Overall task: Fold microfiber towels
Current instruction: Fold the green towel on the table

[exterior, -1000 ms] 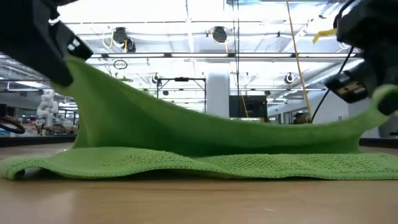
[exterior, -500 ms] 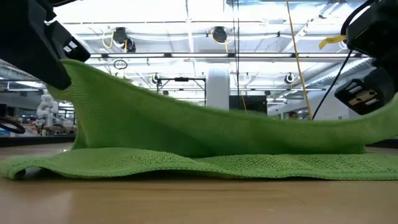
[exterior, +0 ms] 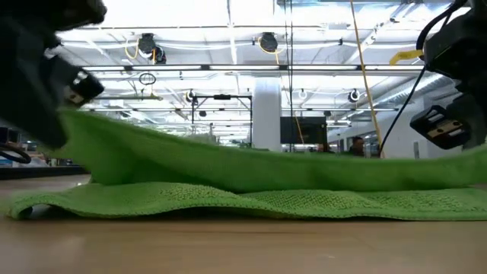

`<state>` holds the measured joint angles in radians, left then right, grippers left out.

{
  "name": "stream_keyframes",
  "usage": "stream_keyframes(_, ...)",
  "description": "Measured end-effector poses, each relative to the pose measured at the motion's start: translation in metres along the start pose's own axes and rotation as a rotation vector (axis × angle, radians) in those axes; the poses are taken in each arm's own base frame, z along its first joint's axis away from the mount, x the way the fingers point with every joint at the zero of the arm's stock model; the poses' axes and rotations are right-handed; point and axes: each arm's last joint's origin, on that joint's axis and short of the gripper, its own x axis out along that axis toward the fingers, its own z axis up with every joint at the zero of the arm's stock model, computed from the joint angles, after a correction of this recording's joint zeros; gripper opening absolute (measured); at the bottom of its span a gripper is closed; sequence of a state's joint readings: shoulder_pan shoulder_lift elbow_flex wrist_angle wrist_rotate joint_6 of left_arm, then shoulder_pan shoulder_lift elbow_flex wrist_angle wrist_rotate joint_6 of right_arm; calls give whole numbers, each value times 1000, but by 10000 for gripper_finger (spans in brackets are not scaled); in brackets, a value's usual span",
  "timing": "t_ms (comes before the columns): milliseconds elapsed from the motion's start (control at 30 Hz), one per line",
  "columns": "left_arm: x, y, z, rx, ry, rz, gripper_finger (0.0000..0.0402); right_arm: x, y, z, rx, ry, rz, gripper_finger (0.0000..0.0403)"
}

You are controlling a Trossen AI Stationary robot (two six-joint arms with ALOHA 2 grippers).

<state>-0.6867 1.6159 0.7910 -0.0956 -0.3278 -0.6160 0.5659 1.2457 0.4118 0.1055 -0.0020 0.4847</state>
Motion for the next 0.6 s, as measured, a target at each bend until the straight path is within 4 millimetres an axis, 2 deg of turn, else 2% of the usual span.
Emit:
stream_keyframes(100, 0, -1, -4, 15, 18, -1, 4, 0, 0, 0, 1, 2, 6, 4)
stream_keyframes(300, -9, -2, 0, 55, -1, -6, 16, 0, 1, 0, 1, 9, 26, 4)
stream_keyframes(467, -17, 0, 2, 93, -12, 16, 5, 0, 1, 0, 0, 9, 26, 4)
stream_keyframes(600, -18, 3, -2, 99, 29, 46, 17, 0, 1, 1, -7, -1, 24, 4)
